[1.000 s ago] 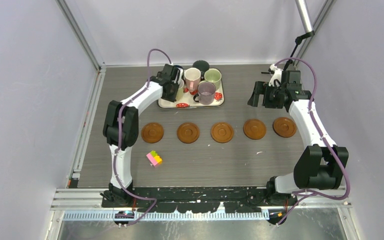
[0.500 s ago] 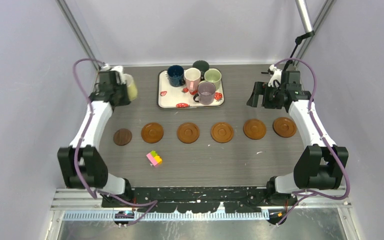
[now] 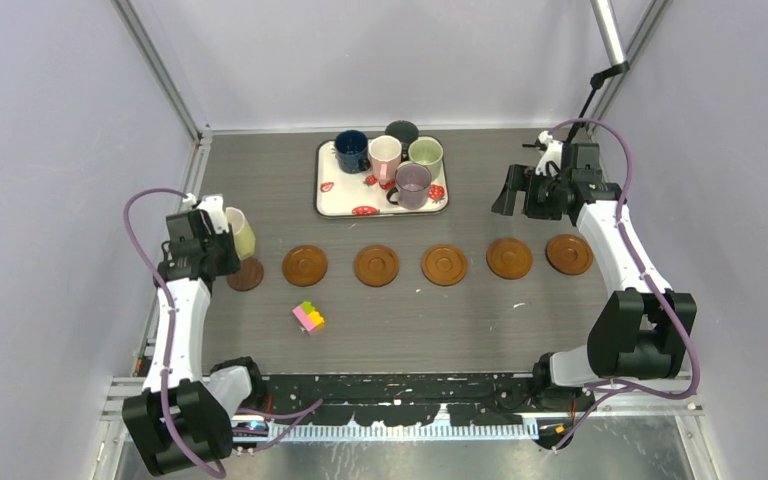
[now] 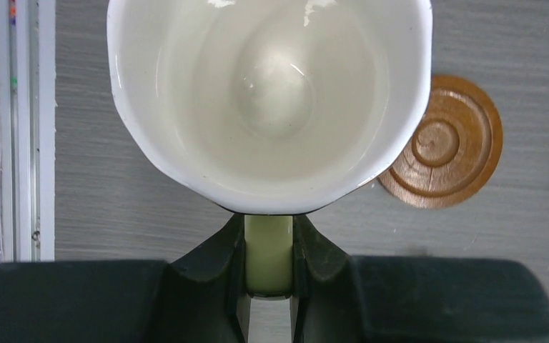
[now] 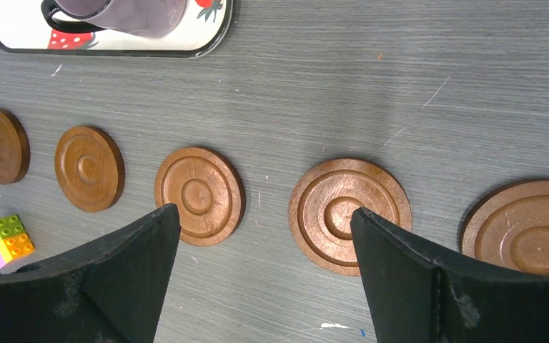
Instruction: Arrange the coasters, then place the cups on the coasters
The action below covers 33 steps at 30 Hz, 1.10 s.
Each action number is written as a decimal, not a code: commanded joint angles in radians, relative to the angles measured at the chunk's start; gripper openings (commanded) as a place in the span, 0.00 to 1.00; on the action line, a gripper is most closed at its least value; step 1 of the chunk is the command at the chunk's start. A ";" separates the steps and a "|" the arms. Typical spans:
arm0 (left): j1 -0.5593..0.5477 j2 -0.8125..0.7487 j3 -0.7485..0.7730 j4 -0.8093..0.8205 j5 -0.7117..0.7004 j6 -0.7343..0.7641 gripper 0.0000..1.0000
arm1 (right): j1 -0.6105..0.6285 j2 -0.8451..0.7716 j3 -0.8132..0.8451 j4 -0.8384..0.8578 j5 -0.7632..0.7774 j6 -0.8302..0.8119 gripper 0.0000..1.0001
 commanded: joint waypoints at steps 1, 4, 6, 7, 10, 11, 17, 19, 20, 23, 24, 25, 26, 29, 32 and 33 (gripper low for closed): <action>0.019 -0.098 -0.019 0.051 0.065 0.091 0.00 | -0.004 -0.016 -0.009 0.028 -0.015 0.005 0.93; 0.019 -0.122 -0.049 0.018 0.069 0.106 0.00 | -0.004 -0.016 -0.012 0.028 -0.015 0.004 0.93; 0.020 -0.129 -0.062 0.007 0.043 0.111 0.00 | -0.004 -0.018 -0.012 0.028 -0.015 0.004 0.93; 0.021 -0.130 -0.066 0.010 0.030 0.115 0.00 | -0.004 -0.018 -0.012 0.028 -0.016 0.004 0.93; 0.023 -0.114 -0.074 0.023 0.017 0.129 0.00 | -0.004 -0.014 -0.010 0.027 -0.021 0.007 0.93; 0.023 -0.106 -0.076 0.028 0.015 0.134 0.00 | -0.004 -0.012 -0.009 0.026 -0.022 0.006 0.93; 0.027 -0.064 -0.096 0.061 0.012 0.147 0.00 | -0.005 -0.018 -0.014 0.028 -0.012 0.005 0.93; 0.031 -0.047 -0.098 0.062 0.011 0.149 0.00 | -0.004 -0.018 -0.017 0.027 -0.010 0.003 0.93; 0.035 -0.041 -0.098 0.062 0.011 0.150 0.00 | -0.004 -0.018 -0.017 0.026 -0.009 0.003 0.93; 0.051 -0.035 -0.108 0.065 0.013 0.153 0.00 | -0.005 -0.014 -0.016 0.027 -0.009 0.004 0.93; 0.054 -0.036 -0.114 0.072 0.013 0.154 0.00 | -0.005 -0.012 -0.015 0.027 -0.010 0.004 0.93; 0.058 -0.038 -0.120 0.082 0.011 0.155 0.00 | -0.005 -0.012 -0.015 0.027 -0.011 0.004 0.93; 0.060 -0.038 -0.121 0.080 0.015 0.155 0.00 | -0.005 -0.011 -0.015 0.027 -0.011 0.004 0.93; 0.066 -0.032 -0.119 0.093 0.021 0.158 0.00 | -0.005 -0.007 -0.015 0.025 -0.014 0.007 0.93; 0.070 -0.012 -0.110 0.098 0.022 0.163 0.00 | -0.005 -0.007 -0.014 0.024 -0.013 0.005 0.93; 0.072 -0.004 -0.106 0.096 0.023 0.163 0.00 | -0.004 -0.008 -0.015 0.023 -0.013 0.007 0.93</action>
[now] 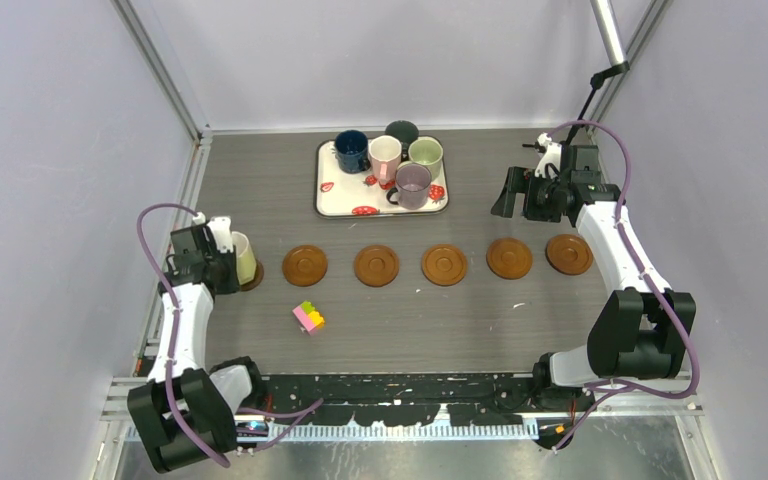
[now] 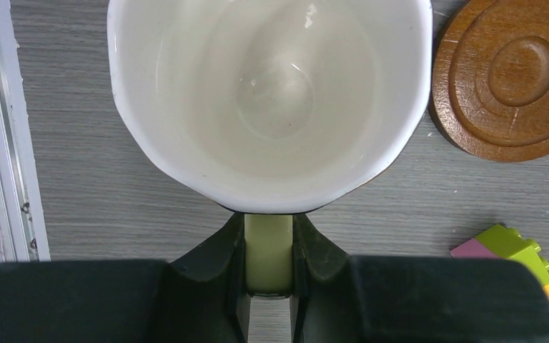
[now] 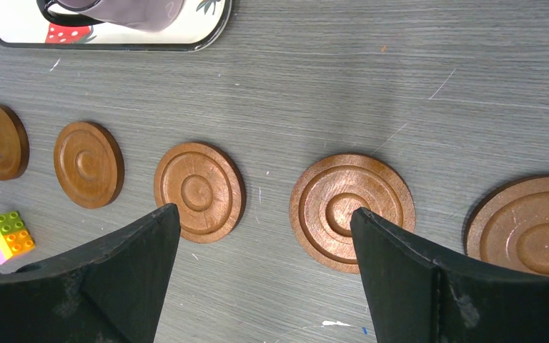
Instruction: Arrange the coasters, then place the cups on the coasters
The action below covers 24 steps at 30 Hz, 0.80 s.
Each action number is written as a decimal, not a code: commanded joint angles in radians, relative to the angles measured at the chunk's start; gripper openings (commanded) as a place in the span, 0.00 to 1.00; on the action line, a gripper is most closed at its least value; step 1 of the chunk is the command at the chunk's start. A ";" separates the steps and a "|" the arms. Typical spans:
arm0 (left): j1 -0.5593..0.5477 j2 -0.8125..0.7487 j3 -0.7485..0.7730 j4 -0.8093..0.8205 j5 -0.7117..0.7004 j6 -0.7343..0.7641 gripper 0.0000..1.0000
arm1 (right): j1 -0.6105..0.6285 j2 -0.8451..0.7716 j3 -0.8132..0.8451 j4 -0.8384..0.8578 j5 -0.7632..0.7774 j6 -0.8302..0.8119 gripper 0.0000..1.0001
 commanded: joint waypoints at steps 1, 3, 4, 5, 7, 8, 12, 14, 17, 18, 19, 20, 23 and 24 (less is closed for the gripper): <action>0.015 0.019 0.035 0.112 0.016 0.022 0.00 | -0.004 -0.009 0.000 0.023 -0.006 0.005 0.93; 0.016 0.033 0.041 0.105 0.024 0.024 0.00 | -0.006 -0.010 0.000 0.024 -0.005 0.005 0.93; 0.017 0.038 0.044 0.099 0.026 0.025 0.00 | -0.006 -0.012 0.000 0.023 -0.004 0.005 0.93; 0.017 0.041 0.045 0.096 0.027 0.026 0.00 | -0.006 -0.012 0.000 0.022 -0.001 0.005 0.93; 0.016 0.041 0.045 0.092 0.028 0.028 0.01 | -0.006 -0.011 0.002 0.022 -0.002 0.004 0.93; 0.017 0.041 0.044 0.088 0.028 0.028 0.03 | -0.006 -0.009 0.002 0.022 -0.003 0.004 0.93; 0.017 0.030 0.043 0.060 0.029 0.028 0.10 | -0.006 -0.007 0.002 0.023 -0.004 0.004 0.93; 0.017 0.017 0.042 0.047 0.029 0.031 0.15 | -0.006 -0.007 0.003 0.022 -0.005 0.004 0.93; 0.017 -0.015 0.036 0.035 0.031 0.047 0.25 | -0.006 -0.009 0.003 0.022 -0.004 0.004 0.93; 0.017 -0.025 0.033 0.032 0.027 0.052 0.30 | -0.006 -0.009 0.003 0.021 -0.004 0.004 0.93; 0.017 -0.034 0.032 0.028 0.024 0.060 0.34 | -0.005 -0.009 0.002 0.022 -0.004 0.004 0.93; 0.017 -0.040 0.031 0.023 0.019 0.067 0.36 | -0.006 -0.009 0.003 0.022 -0.004 0.004 0.93; 0.017 -0.043 0.035 0.007 0.009 0.082 0.42 | -0.006 -0.009 0.003 0.023 -0.004 0.004 0.93; 0.017 -0.041 0.035 0.004 0.005 0.086 0.43 | -0.006 -0.009 0.003 0.022 -0.005 0.004 0.93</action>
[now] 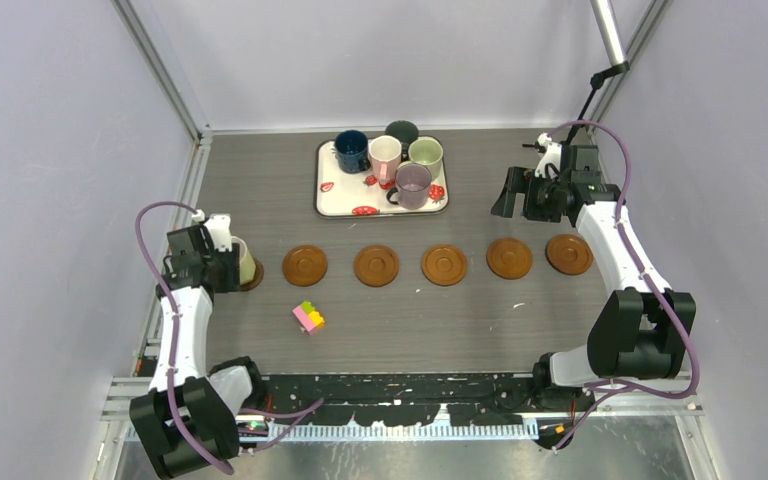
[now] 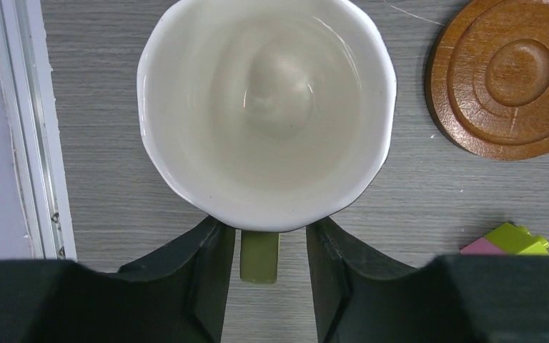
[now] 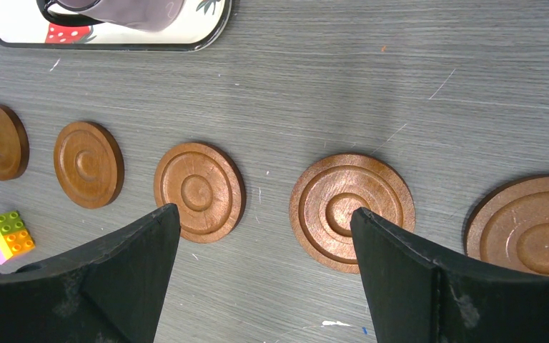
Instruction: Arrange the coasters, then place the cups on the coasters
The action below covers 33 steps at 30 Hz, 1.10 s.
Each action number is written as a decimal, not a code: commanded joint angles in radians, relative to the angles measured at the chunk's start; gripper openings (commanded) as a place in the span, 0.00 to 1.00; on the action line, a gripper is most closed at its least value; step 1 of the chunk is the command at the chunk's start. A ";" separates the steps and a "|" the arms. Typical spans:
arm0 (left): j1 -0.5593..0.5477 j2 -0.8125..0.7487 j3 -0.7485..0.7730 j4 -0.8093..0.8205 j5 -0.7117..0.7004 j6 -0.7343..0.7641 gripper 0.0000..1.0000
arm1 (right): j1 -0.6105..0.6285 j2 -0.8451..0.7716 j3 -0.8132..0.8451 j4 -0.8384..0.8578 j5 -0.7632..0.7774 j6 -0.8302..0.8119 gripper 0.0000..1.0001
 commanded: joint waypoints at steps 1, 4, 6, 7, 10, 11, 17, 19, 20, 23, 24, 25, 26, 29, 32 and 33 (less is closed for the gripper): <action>0.006 -0.016 0.031 -0.007 -0.004 0.040 0.44 | -0.006 -0.010 0.003 0.022 -0.005 0.004 0.93; 0.006 -0.016 0.032 -0.014 -0.004 0.045 0.44 | -0.006 -0.012 0.002 0.022 -0.006 0.003 0.93; 0.007 -0.017 0.035 -0.020 -0.004 0.051 0.46 | -0.006 -0.013 0.000 0.023 -0.006 0.001 0.93; 0.006 -0.018 0.039 -0.026 -0.005 0.053 0.48 | -0.006 -0.013 0.000 0.023 -0.005 0.001 0.93; 0.006 -0.017 0.059 -0.050 -0.011 0.055 0.65 | -0.006 -0.012 -0.001 0.022 -0.006 0.000 0.93; 0.007 -0.018 0.068 -0.059 -0.018 0.056 0.70 | -0.006 -0.012 0.000 0.022 -0.008 0.000 0.93; 0.007 -0.024 0.141 -0.128 -0.032 0.064 0.81 | -0.006 -0.007 0.001 0.022 -0.012 0.001 0.93; 0.006 -0.010 0.186 -0.166 -0.023 0.055 0.81 | -0.006 -0.007 0.001 0.022 -0.014 0.001 0.93; 0.007 0.001 0.210 -0.196 -0.004 0.047 0.81 | -0.006 -0.006 0.002 0.023 -0.016 0.001 0.93; 0.006 0.037 0.288 -0.275 0.063 0.041 0.82 | -0.006 -0.004 0.002 0.021 -0.021 0.002 0.93; 0.005 0.048 0.313 -0.289 0.079 0.035 0.82 | -0.006 -0.004 0.003 0.022 -0.022 0.001 0.93; 0.005 0.055 0.337 -0.294 0.090 0.024 0.83 | -0.006 -0.003 0.003 0.020 -0.024 0.002 0.93; 0.004 0.063 0.363 -0.294 0.100 0.019 0.83 | -0.006 -0.002 0.003 0.021 -0.025 0.001 0.93; -0.015 0.096 0.443 -0.284 0.121 0.003 0.86 | -0.006 0.002 0.006 0.019 -0.029 0.004 0.93; -0.053 0.150 0.526 -0.285 0.113 -0.017 0.87 | -0.006 0.006 0.012 0.019 -0.038 0.008 0.93; -0.067 0.167 0.551 -0.280 0.110 -0.023 0.87 | -0.006 0.011 0.017 0.022 -0.043 0.015 0.93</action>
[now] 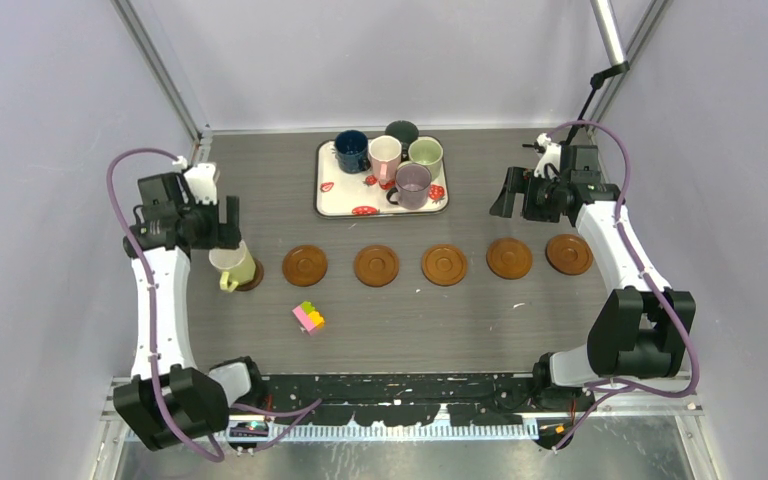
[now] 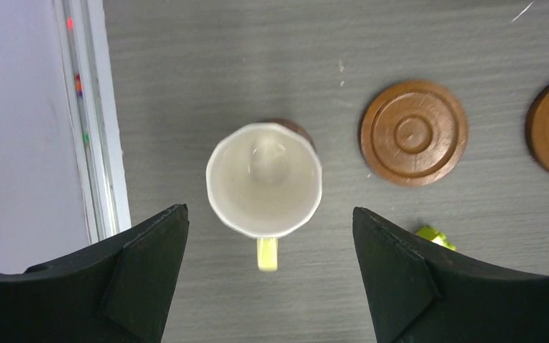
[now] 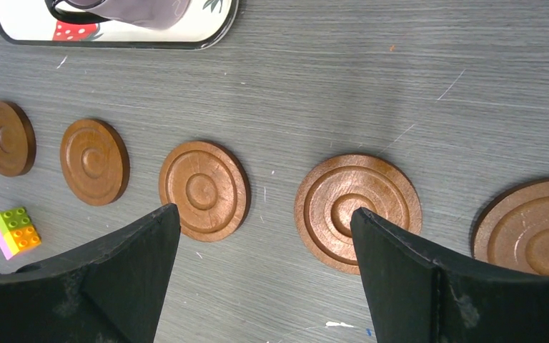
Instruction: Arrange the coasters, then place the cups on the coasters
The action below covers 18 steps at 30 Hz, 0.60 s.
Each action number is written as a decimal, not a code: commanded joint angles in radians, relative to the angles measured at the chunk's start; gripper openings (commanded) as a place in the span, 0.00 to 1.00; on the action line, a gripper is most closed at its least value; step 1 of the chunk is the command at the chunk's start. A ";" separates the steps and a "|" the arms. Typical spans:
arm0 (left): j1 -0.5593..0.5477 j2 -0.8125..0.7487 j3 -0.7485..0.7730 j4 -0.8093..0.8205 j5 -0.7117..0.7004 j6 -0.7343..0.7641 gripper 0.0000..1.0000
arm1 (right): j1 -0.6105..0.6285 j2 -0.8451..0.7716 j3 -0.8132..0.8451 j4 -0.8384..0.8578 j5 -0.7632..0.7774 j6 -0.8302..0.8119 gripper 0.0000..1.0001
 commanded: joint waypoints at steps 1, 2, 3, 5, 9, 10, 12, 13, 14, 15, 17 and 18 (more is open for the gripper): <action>-0.053 0.060 0.119 0.003 0.022 -0.045 0.87 | -0.005 0.016 0.022 0.028 -0.036 0.025 0.93; -0.064 0.073 0.132 0.017 0.011 -0.055 0.87 | -0.003 0.027 0.032 0.036 -0.043 0.042 0.92; -0.077 0.084 0.144 0.030 0.002 -0.066 0.88 | 0.005 0.042 0.045 0.047 -0.044 0.060 0.91; -0.094 0.106 0.165 0.048 -0.014 -0.106 0.88 | 0.037 0.085 0.091 0.052 -0.020 0.098 0.90; -0.100 0.135 0.169 0.051 -0.011 -0.193 0.88 | 0.191 0.200 0.262 0.019 0.109 0.146 0.87; -0.100 0.132 0.159 0.053 -0.012 -0.206 0.88 | 0.229 0.228 0.297 0.017 0.137 0.165 0.87; -0.100 0.116 0.127 0.075 -0.027 -0.228 0.88 | 0.308 0.291 0.360 0.038 0.268 0.250 0.87; -0.099 0.102 0.110 0.089 -0.023 -0.230 0.88 | 0.349 0.323 0.401 0.034 0.331 0.280 0.87; -0.101 0.090 0.097 0.098 -0.012 -0.230 0.88 | 0.386 0.355 0.445 0.020 0.382 0.292 0.87; -0.105 0.078 0.088 0.109 -0.001 -0.230 0.88 | 0.417 0.389 0.487 0.005 0.437 0.297 0.87; -0.135 0.076 0.086 0.131 0.015 -0.230 0.87 | 0.449 0.446 0.561 -0.028 0.447 0.305 0.87; -0.166 0.085 0.092 0.143 0.008 -0.230 0.87 | 0.452 0.468 0.589 -0.043 0.436 0.315 0.88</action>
